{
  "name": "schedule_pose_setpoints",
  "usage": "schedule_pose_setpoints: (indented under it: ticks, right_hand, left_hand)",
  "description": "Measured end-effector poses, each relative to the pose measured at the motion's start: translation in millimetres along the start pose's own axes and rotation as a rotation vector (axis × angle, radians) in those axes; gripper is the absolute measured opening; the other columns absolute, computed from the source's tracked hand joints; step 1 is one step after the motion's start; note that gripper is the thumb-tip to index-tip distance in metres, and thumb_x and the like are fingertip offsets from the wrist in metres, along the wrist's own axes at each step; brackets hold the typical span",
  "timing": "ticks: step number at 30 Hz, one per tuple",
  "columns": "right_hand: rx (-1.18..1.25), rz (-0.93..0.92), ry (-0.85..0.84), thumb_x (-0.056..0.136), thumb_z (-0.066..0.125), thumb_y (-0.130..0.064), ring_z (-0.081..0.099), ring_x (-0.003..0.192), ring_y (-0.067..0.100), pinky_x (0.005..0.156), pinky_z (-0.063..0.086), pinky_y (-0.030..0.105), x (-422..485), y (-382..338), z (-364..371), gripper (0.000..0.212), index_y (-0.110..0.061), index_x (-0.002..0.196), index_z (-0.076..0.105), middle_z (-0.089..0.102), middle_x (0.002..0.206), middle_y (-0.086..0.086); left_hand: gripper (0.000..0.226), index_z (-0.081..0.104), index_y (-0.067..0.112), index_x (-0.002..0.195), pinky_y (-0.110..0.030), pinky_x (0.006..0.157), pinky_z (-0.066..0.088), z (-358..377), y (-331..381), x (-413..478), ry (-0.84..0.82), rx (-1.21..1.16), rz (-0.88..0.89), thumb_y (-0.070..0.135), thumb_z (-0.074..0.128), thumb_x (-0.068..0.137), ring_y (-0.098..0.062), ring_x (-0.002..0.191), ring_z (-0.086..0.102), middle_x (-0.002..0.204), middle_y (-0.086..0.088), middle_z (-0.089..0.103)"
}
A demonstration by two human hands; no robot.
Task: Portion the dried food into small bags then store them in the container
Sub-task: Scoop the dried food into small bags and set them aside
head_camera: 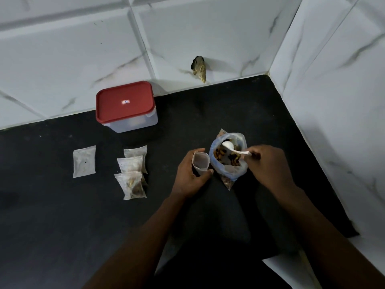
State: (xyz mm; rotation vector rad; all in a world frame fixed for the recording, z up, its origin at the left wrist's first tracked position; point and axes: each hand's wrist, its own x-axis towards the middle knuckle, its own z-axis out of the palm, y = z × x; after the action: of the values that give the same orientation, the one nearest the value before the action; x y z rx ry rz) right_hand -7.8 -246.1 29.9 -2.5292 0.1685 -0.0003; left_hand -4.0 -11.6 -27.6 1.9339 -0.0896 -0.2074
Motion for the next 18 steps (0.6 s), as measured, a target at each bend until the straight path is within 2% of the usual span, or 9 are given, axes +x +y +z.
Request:
schedule_pose_setpoints:
  ticks: [3,6,9,13,16,18]
  right_hand:
    - [-0.070,-0.073,-0.009,0.087,0.073,-0.011,0.060,0.074,0.010,0.064,0.040,0.017,9.5,5.4,-0.3,0.012,-0.010,0.098,0.077,0.066,0.083,0.001]
    - [-0.105,-0.093,-0.029,0.086,0.075,-0.013,0.061,0.073,0.010,0.066,0.049,0.025,19.1,5.8,3.1,0.007,-0.012,0.092,0.077,0.065,0.081,-0.001]
    - [-0.113,-0.055,-0.099,0.089,0.073,-0.018,0.065,0.081,0.009,0.075,0.057,0.031,31.7,2.4,11.7,0.013,-0.016,0.101,0.076,0.070,0.091,0.000]
    - [-0.117,-0.124,-0.156,0.092,0.068,-0.018,0.066,0.094,0.010,0.087,0.057,0.033,40.3,-7.2,21.4,0.017,-0.017,0.109,0.073,0.070,0.101,-0.001]
    - [-0.194,-0.193,-0.201,0.093,0.066,-0.017,0.063,0.102,0.014,0.094,0.052,0.034,39.8,-6.3,19.4,0.022,-0.017,0.114,0.071,0.069,0.108,0.001]
    - [-0.208,-0.240,-0.231,0.094,0.064,-0.015,0.060,0.104,0.014,0.093,0.049,0.032,37.3,-2.2,12.9,0.021,-0.016,0.114,0.071,0.068,0.109,0.002]
  left_hand:
    - [0.055,0.058,0.028,0.130,-0.020,0.092,0.052,2.7,-4.2,-0.6,-0.007,0.006,-0.030,0.017,0.083,0.082,0.000,0.115,0.061,0.124,0.014,0.063]
    - [0.053,0.059,0.030,0.127,-0.031,0.095,0.057,4.8,-10.1,-1.0,-0.042,0.036,-0.079,0.022,0.083,0.081,-0.003,0.114,0.062,0.122,0.013,0.064]
    - [0.054,0.056,0.035,0.124,-0.036,0.098,0.056,4.8,-13.0,0.7,-0.071,0.075,-0.099,0.025,0.083,0.079,-0.005,0.116,0.059,0.122,0.016,0.060]
    - [0.060,0.051,0.040,0.124,-0.033,0.098,0.053,3.6,-10.4,2.6,-0.114,0.104,-0.115,0.021,0.084,0.079,-0.003,0.118,0.053,0.121,0.023,0.050]
    - [0.059,0.053,0.037,0.125,-0.033,0.098,0.052,4.3,-10.3,2.4,-0.119,0.102,-0.117,0.021,0.084,0.078,-0.004,0.118,0.052,0.122,0.020,0.050]
    - [0.058,0.053,0.037,0.125,-0.035,0.100,0.052,4.9,-10.7,2.4,-0.127,0.110,-0.119,0.023,0.084,0.078,-0.007,0.119,0.052,0.126,0.013,0.051]
